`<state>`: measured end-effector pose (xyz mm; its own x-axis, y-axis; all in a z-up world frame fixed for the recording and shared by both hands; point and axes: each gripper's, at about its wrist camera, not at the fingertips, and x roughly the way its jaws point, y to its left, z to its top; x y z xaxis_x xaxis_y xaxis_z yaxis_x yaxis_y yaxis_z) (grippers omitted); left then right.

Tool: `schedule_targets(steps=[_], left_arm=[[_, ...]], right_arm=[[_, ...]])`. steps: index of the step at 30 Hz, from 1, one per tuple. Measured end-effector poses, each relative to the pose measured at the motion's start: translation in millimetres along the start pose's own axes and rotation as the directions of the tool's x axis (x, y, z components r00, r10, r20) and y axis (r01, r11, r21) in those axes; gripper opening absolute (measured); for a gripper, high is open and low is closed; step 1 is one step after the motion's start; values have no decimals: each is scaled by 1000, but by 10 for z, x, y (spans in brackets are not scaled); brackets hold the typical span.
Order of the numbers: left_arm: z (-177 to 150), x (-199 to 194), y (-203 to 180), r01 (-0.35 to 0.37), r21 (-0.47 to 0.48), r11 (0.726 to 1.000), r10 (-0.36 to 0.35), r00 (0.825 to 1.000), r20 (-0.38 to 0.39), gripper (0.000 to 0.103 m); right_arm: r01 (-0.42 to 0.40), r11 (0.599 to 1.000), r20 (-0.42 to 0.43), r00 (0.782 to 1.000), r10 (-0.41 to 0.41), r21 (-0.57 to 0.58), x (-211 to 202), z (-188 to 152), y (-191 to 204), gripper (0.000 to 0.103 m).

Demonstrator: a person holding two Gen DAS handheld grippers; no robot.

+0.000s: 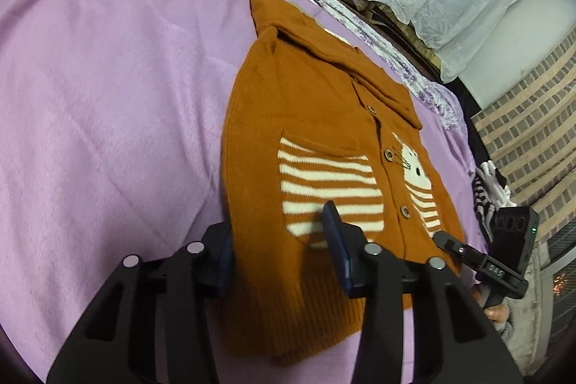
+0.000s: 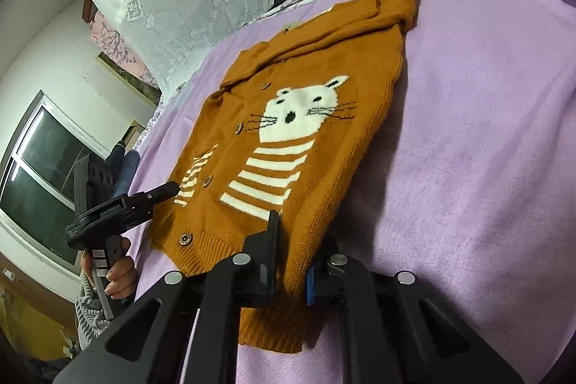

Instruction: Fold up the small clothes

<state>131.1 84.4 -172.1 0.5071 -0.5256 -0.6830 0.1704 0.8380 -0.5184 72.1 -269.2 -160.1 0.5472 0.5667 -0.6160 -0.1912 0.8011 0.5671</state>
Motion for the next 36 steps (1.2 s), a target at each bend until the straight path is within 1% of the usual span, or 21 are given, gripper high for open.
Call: schedule_targets(steps=[2, 3, 6, 8, 11, 13, 15, 17, 18, 21, 22, 26, 29, 31, 36], left_arm=[[-40, -39, 65, 23, -27, 999, -24, 1000, -3, 42], [-49, -59, 111, 47, -44, 998, -47, 999, -6, 42], [-14, -29, 175, 94, -81, 992, -96, 995, -22, 42], [-7, -10, 166, 117, -87, 989, -120, 993, -24, 41], [-35, -23, 125, 159, -68, 985, -161, 987, -23, 41], [-26, 8, 108, 137, -60, 989, -139, 990, -29, 40], [8, 53, 130, 114, -72, 991, -116, 993, -27, 38], [36, 69, 161, 120, -93, 988, -123, 992, -26, 35], [28, 64, 152, 110, -86, 990, -112, 993, -24, 29], [6, 45, 72, 100, -41, 994, -101, 995, -18, 5], [4, 27, 32, 86, -20, 996, -86, 996, -6, 5], [30, -75, -36, 71, 7, 997, -71, 997, 35, 5], [71, -123, -93, 44, 28, 999, -45, 998, 51, 5], [115, -167, -180, 24, 62, 998, -29, 997, 75, 5], [232, -236, -339, 29, 112, 993, -41, 993, 106, 5]], right_arm=[[-9, 1000, -8, 1000, 9, 16, 9, 6, -43, 12], [-13, 1000, -10, 1000, 14, 21, 10, 9, -53, 13], [-11, 1000, -18, 1000, 11, 21, 31, 8, -51, 15], [-13, 1000, -18, 1000, 14, 23, 30, 16, -56, 15], [-18, 1000, -16, 1000, 18, 26, 23, 9, -66, 15], [-19, 999, -16, 1000, 19, 28, 23, 11, -68, 15], [-19, 999, -14, 1000, 20, 29, 18, 2, -61, 15], [-19, 999, -7, 1000, 19, 28, 7, 0, -54, 15], [-16, 1000, -1, 1000, 16, 23, -2, -5, -44, 14], [-7, 1000, 42, 999, 8, -9, -80, -13, 4, 10], [-10, 1000, 60, 998, 11, -17, -118, -10, 17, 8], [-31, 999, 118, 992, 33, -13, -263, 35, -6, 7], [-21, 999, 131, 991, 24, -26, -292, 58, 47, 7], [-12, 999, 138, 990, 17, -42, -316, 79, 89, 7], [-28, 999, 150, 988, 34, -43, -368, 155, 132, 7]])
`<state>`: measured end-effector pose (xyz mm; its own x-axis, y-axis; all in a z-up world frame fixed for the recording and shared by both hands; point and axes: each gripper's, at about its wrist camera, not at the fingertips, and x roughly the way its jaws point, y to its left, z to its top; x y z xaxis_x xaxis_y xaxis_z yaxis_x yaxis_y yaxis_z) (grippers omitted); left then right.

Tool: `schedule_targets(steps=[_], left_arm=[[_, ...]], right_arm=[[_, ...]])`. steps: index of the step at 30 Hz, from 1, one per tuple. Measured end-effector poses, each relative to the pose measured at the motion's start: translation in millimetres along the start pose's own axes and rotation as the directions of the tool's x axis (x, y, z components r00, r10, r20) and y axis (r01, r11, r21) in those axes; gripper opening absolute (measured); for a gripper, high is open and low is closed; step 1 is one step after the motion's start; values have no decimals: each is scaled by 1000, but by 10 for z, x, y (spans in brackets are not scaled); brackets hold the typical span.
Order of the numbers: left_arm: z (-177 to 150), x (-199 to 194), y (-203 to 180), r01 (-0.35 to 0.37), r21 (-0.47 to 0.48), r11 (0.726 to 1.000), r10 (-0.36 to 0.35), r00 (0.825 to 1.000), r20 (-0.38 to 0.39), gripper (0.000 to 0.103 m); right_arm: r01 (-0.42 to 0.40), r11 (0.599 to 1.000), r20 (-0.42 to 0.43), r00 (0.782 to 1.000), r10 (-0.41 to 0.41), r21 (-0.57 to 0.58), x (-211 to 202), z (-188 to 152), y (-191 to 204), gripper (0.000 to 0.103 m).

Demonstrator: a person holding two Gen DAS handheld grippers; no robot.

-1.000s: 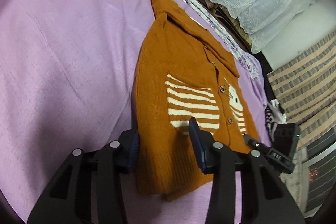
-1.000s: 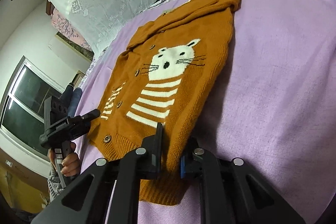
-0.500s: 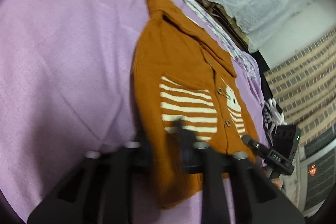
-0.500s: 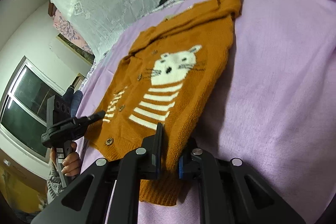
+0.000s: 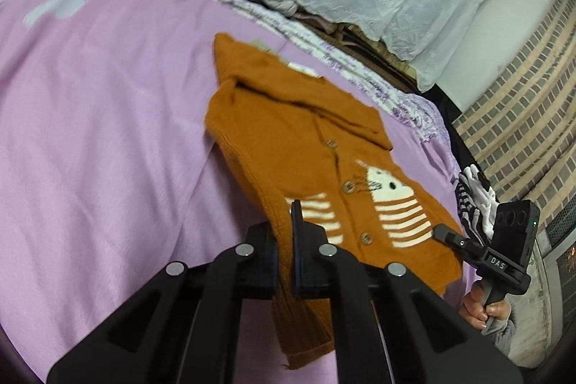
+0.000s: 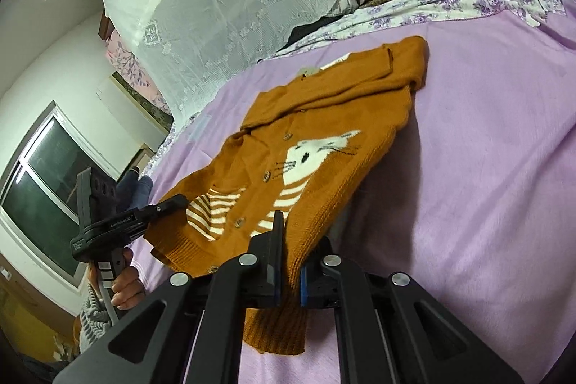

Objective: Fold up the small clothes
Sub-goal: 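Lift the hem and fold it toward the collar with both grippers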

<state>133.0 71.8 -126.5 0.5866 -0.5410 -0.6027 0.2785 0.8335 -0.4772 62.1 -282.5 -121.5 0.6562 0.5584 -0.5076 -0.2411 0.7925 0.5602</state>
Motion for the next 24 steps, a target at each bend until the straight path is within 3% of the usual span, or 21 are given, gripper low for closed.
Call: schedule_targets(steps=[10, 24], left_arm=[[414, 99, -283, 4, 70, 998, -7, 999, 33, 5], [884, 330, -428, 8, 80, 997, -12, 999, 53, 5]], right_arm=[[-50, 998, 20, 999, 50, 47, 9, 331, -7, 7], [-86, 987, 21, 996, 84, 133, 166, 818, -127, 7]])
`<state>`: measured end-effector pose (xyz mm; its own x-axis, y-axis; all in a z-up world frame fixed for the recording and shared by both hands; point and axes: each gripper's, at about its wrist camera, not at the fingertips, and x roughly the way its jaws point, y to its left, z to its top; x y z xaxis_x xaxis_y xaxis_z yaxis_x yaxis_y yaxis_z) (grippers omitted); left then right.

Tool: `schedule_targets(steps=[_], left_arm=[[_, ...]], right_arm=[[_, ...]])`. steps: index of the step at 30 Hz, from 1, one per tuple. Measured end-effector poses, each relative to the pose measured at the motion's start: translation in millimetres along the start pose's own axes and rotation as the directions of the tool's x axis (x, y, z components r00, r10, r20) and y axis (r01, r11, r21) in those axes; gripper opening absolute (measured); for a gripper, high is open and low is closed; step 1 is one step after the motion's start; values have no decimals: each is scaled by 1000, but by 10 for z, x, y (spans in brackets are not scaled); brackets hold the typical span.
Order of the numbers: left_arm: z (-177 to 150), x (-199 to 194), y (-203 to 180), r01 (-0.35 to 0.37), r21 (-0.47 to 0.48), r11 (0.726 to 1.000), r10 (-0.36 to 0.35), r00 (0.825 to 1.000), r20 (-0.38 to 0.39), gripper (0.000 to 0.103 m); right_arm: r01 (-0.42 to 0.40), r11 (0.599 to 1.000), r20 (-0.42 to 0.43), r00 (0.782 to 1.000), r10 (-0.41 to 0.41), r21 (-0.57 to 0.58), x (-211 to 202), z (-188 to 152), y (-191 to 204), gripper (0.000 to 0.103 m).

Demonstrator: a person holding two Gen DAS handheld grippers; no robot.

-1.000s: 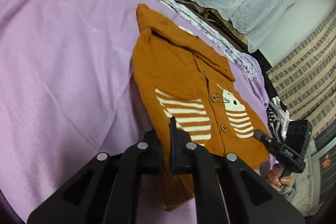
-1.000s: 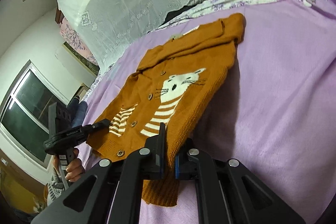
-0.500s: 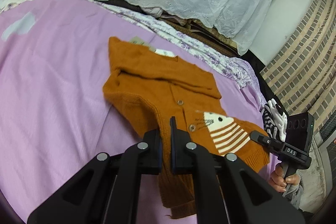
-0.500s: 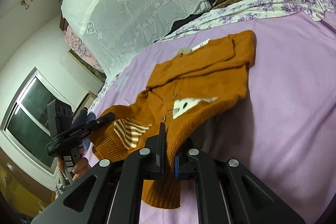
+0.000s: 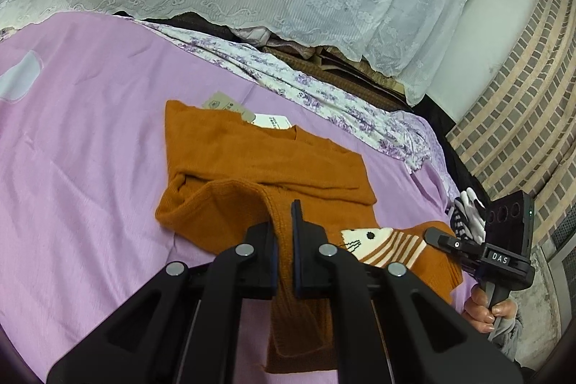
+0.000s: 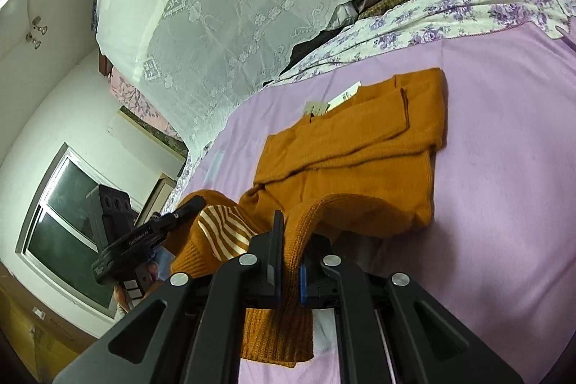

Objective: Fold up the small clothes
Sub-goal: 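Lift the hem and fold it toward the collar with both grippers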

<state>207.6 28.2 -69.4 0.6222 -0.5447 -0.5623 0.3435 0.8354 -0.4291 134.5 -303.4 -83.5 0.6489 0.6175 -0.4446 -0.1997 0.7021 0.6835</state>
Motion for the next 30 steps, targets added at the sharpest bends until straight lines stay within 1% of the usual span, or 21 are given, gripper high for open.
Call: schedule_targets(steps=[8, 17, 23, 27, 30], left_arm=[[246, 168, 99, 2, -35, 999, -2, 1000, 9, 5], [515, 468, 256, -18, -70, 997, 18, 1000, 0, 5], [608, 713, 383, -37, -100, 994, 35, 999, -22, 5], [674, 871, 485, -51, -130, 990, 47, 998, -33, 5], [739, 997, 585, -77, -160, 984, 72, 997, -34, 5]], right_arm=[[-8, 998, 2, 1000, 8, 67, 188, 340, -116, 7], [-19, 992, -6, 1000, 20, 128, 460, 623, -266, 7], [-18, 982, -7, 1000, 20, 188, 654, 778, -471, 7], [-1, 974, -7, 1000, 3, 228, 796, 876, -653, 7], [13, 965, 1, 1000, -13, 261, 885, 953, -796, 7]])
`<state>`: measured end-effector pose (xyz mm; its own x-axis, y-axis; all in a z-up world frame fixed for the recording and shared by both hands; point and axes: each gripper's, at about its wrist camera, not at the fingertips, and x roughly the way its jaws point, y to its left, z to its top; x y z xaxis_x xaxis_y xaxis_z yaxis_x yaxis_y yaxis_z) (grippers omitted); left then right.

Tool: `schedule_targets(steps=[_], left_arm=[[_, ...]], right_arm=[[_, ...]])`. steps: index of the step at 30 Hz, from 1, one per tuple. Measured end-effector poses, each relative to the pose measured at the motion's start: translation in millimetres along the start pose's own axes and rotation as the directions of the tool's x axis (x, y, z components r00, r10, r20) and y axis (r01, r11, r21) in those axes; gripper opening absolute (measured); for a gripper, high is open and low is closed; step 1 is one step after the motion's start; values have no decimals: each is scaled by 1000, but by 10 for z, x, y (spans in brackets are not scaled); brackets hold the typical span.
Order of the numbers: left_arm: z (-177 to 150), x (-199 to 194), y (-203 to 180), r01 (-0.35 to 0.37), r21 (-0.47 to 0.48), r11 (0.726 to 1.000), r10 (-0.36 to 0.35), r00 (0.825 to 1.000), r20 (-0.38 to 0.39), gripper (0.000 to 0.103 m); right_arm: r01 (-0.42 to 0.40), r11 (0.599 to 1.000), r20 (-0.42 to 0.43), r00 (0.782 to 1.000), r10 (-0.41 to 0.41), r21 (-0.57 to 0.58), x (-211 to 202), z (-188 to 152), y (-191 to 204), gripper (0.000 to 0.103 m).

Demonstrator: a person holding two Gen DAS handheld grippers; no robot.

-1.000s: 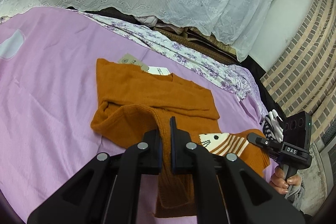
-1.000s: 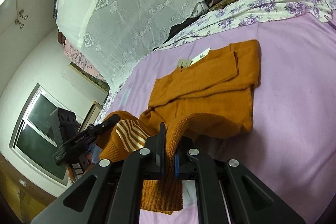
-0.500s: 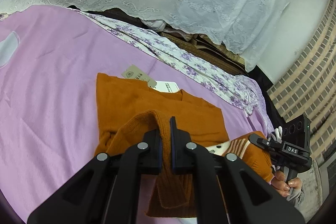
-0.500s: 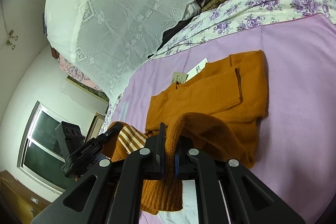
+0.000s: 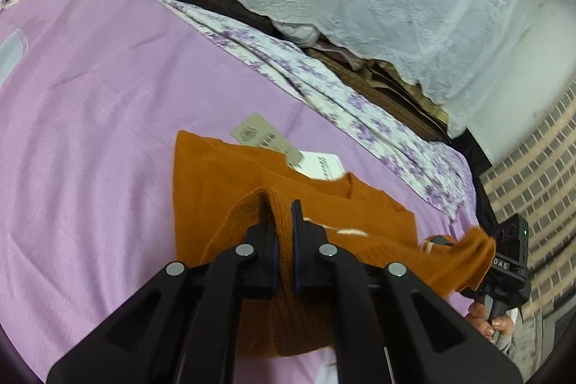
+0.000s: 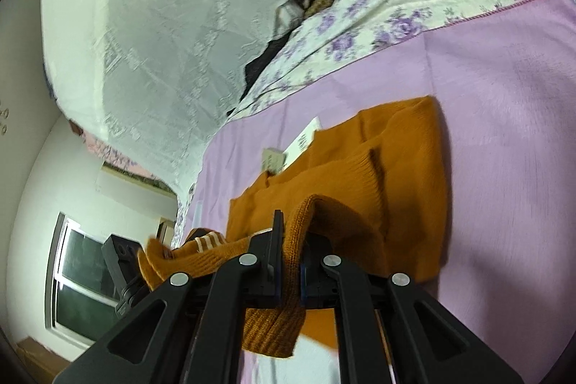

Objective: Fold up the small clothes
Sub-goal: 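Lift the hem and fold it toward the collar with both grippers, then open both grippers to lay the hem onto the cardigan body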

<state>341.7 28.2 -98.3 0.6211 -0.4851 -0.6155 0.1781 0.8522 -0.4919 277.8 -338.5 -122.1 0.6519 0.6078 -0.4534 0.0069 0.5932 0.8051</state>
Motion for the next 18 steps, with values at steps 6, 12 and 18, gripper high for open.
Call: schedule_targets(steps=[6, 12, 18], left_arm=[[70, 338, 343, -45, -124, 991, 40, 998, -42, 7], [44, 319, 516, -1, -164, 987, -3, 1000, -30, 8], [10, 28, 449, -76, -99, 992, 79, 996, 32, 37]], right_arm=[[-2, 993, 23, 1000, 0, 115, 185, 176, -372, 42], [-51, 994, 62, 997, 45, 95, -9, 198, -361, 44], [-43, 999, 20, 999, 43, -12, -97, 82, -126, 44]])
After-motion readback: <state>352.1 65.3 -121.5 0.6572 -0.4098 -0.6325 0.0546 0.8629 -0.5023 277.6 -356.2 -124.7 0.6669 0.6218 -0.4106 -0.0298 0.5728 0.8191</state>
